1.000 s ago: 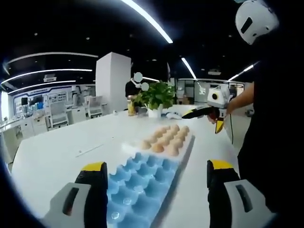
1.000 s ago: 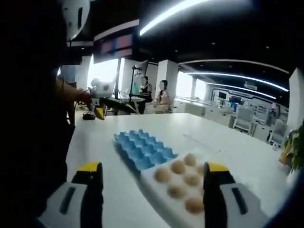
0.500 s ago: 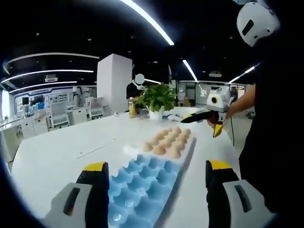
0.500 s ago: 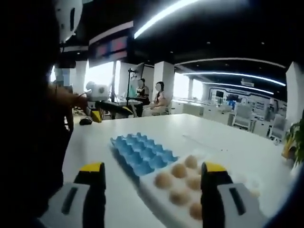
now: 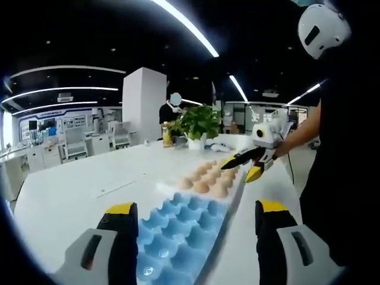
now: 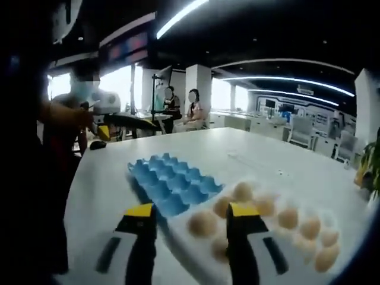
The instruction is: Place the egg into an empty slot of the egg tray after lifting it from the table, then release the egg inside the slot.
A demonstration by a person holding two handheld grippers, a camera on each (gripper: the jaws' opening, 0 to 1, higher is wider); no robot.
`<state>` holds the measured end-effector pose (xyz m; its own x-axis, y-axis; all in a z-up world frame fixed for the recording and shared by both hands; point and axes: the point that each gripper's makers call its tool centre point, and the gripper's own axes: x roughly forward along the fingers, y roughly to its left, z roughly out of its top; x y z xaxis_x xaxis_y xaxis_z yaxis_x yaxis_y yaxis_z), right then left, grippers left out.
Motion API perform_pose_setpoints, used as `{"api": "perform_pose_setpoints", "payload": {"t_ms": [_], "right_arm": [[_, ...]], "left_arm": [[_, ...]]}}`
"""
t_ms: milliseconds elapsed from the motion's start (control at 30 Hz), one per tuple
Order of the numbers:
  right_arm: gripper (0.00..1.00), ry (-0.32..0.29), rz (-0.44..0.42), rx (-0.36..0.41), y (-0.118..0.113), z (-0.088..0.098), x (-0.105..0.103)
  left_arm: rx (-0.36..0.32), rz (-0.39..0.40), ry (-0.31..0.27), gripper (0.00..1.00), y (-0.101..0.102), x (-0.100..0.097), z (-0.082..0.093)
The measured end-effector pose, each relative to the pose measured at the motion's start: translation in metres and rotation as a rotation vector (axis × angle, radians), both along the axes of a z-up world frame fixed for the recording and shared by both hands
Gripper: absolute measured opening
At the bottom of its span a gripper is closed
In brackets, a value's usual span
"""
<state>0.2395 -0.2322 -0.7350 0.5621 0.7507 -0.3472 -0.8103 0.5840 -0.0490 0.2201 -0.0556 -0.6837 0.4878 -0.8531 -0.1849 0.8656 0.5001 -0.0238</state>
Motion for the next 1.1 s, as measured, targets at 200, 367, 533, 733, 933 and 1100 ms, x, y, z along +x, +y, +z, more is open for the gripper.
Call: {"api": "perform_pose_setpoints", "payload": {"t_ms": [200,367,533,733,933,1100], "right_arm": [[0.27,0.022,-0.022,-0.089,-0.001,-0.01,0.011],[0.28,0.097,-0.042,-0.162,0.001,-0.025,0.019],[0.27,0.09,0.02,-0.249,0.005,-0.035,0.016],[0.27,0.108,0.034,-0.282,0.006,-0.041,0.015],[0.24,0.096,0.058,-0.335,0.003,-0.045,0.016],[0.25,0.132,0.05,-0.346,0.004,-0.048,0.017]], "left_arm": [[-0.001,0.003,0.003,0.8,0.002,0.0,-0.002],[-0.004,0.005,0.005,0.79,0.002,-0.001,-0.002],[-0.008,0.011,0.0,0.78,0.005,-0.001,-0.002],[-0.013,0.018,0.0,0.78,0.006,-0.001,-0.002],[-0.013,0.016,0.003,0.76,0.007,-0.002,-0.002],[-0.013,0.016,0.0,0.75,0.007,-0.002,-0.002]]}}
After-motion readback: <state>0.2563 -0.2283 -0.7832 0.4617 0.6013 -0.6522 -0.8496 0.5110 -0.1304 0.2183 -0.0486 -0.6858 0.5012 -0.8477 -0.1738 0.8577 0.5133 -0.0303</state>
